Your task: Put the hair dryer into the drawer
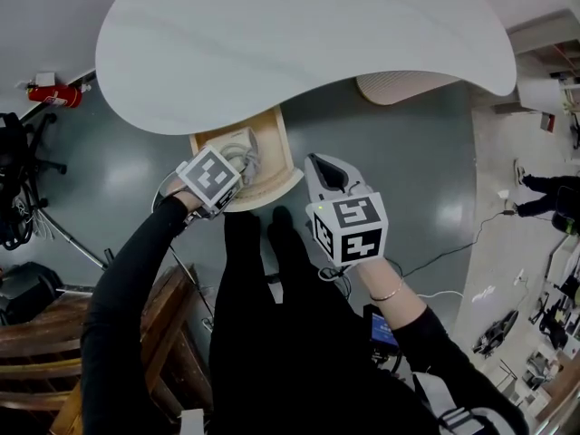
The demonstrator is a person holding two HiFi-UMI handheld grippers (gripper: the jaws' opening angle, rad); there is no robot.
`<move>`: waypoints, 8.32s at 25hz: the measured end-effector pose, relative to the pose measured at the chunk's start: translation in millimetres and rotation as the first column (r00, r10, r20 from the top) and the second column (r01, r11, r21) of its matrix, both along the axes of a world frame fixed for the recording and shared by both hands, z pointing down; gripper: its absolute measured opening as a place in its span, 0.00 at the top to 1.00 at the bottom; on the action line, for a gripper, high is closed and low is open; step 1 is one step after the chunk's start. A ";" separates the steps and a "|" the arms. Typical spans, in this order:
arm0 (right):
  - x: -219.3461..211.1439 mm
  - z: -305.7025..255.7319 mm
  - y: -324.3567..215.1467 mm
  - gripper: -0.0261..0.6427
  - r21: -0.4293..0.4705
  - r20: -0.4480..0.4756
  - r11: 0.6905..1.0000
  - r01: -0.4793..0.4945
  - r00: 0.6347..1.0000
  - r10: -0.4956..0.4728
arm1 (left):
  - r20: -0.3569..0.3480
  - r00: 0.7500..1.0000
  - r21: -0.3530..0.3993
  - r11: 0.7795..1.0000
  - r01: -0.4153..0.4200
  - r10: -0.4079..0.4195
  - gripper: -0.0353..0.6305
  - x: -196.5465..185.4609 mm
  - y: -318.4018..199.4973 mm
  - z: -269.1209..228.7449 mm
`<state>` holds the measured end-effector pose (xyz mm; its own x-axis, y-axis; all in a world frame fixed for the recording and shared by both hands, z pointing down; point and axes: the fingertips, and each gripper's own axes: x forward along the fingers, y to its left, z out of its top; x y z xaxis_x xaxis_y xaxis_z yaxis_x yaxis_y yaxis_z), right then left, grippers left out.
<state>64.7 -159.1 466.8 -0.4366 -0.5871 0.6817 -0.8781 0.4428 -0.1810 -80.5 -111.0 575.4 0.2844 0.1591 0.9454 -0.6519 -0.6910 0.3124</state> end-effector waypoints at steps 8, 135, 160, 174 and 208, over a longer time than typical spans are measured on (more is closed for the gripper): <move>-6.7 21.1 -9.5 0.96 -0.040 -0.021 0.998 0.038 0.999 -0.039 | 0.058 0.996 -0.029 0.997 -0.069 0.071 0.76 -5.1 -7.7 31.0; -41.7 26.4 -25.4 0.96 -0.073 -0.115 0.978 0.195 0.972 -0.203 | -0.206 0.954 0.443 0.848 0.291 -0.220 0.84 26.5 -80.5 -0.8; -33.9 -38.8 -10.4 0.96 0.085 -0.023 0.980 0.179 0.984 -0.178 | -0.574 0.748 0.511 0.568 0.645 -0.333 0.93 19.7 -49.0 -142.7; -35.5 -100.3 3.1 0.96 0.261 0.043 0.945 0.195 0.976 -0.213 | -0.687 0.669 0.538 0.421 0.730 -0.284 0.93 8.0 -24.1 -217.3; -32.5 -239.9 40.7 0.96 0.582 0.205 0.806 0.105 0.941 -0.270 | -0.771 0.632 0.611 0.194 0.767 -0.071 0.93 10.3 12.1 -365.8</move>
